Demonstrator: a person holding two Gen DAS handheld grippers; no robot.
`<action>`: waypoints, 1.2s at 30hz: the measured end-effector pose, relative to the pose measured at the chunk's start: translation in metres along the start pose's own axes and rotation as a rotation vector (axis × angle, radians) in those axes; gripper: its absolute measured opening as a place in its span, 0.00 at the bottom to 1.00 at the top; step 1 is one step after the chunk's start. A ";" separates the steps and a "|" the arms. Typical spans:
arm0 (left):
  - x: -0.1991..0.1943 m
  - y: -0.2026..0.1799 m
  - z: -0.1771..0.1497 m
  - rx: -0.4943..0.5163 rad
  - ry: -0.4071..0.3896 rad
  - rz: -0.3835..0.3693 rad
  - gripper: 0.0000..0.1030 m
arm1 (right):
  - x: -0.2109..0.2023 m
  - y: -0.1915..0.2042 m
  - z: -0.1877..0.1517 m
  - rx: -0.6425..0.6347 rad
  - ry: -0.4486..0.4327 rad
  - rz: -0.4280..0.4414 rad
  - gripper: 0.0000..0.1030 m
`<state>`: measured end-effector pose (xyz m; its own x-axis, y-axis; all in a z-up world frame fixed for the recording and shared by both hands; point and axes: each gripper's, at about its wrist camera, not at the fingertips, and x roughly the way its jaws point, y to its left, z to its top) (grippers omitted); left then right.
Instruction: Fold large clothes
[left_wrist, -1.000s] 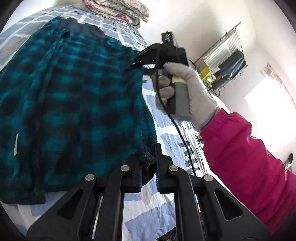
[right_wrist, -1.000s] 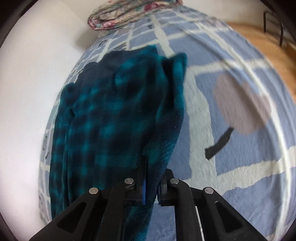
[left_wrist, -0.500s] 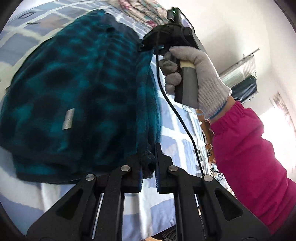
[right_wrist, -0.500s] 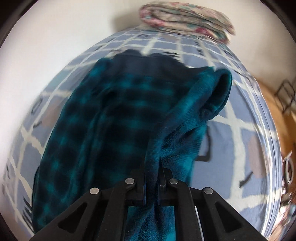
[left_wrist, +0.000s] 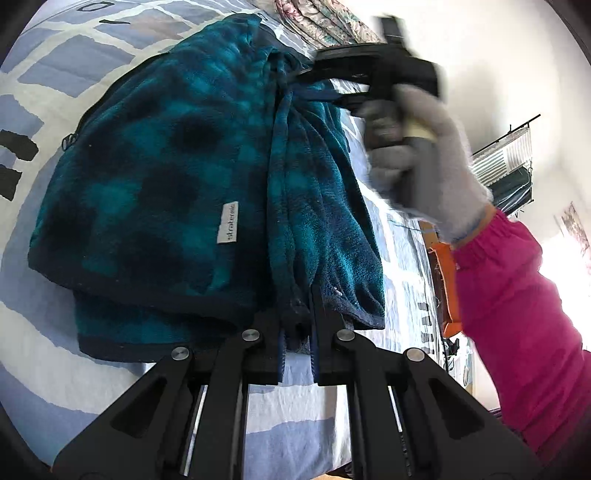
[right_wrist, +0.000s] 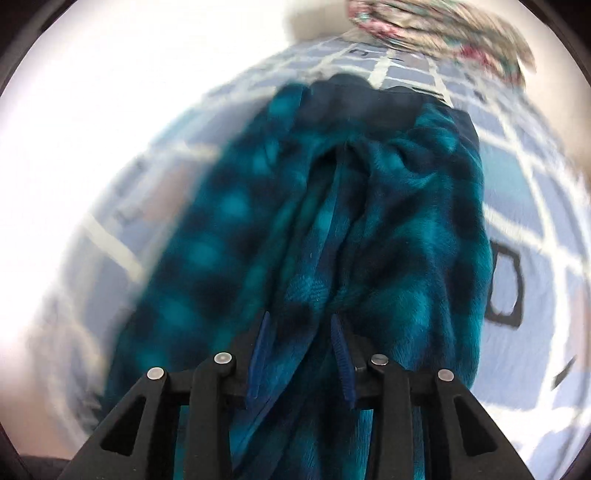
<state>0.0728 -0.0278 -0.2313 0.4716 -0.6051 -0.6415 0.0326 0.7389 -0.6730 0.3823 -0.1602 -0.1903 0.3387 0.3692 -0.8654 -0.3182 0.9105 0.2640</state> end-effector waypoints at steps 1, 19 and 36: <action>-0.001 0.000 -0.001 -0.003 -0.001 -0.003 0.08 | -0.015 -0.009 0.000 0.046 -0.025 0.035 0.35; -0.035 -0.002 -0.008 0.036 -0.010 0.041 0.08 | -0.141 0.006 -0.206 -0.044 0.031 0.015 0.34; -0.113 0.035 0.072 0.113 -0.122 0.237 0.08 | -0.102 0.088 -0.239 -0.195 -0.006 0.027 0.07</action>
<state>0.0836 0.0879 -0.1557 0.5798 -0.3765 -0.7225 0.0040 0.8881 -0.4596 0.1081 -0.1617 -0.1803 0.3329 0.3943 -0.8565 -0.4928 0.8472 0.1984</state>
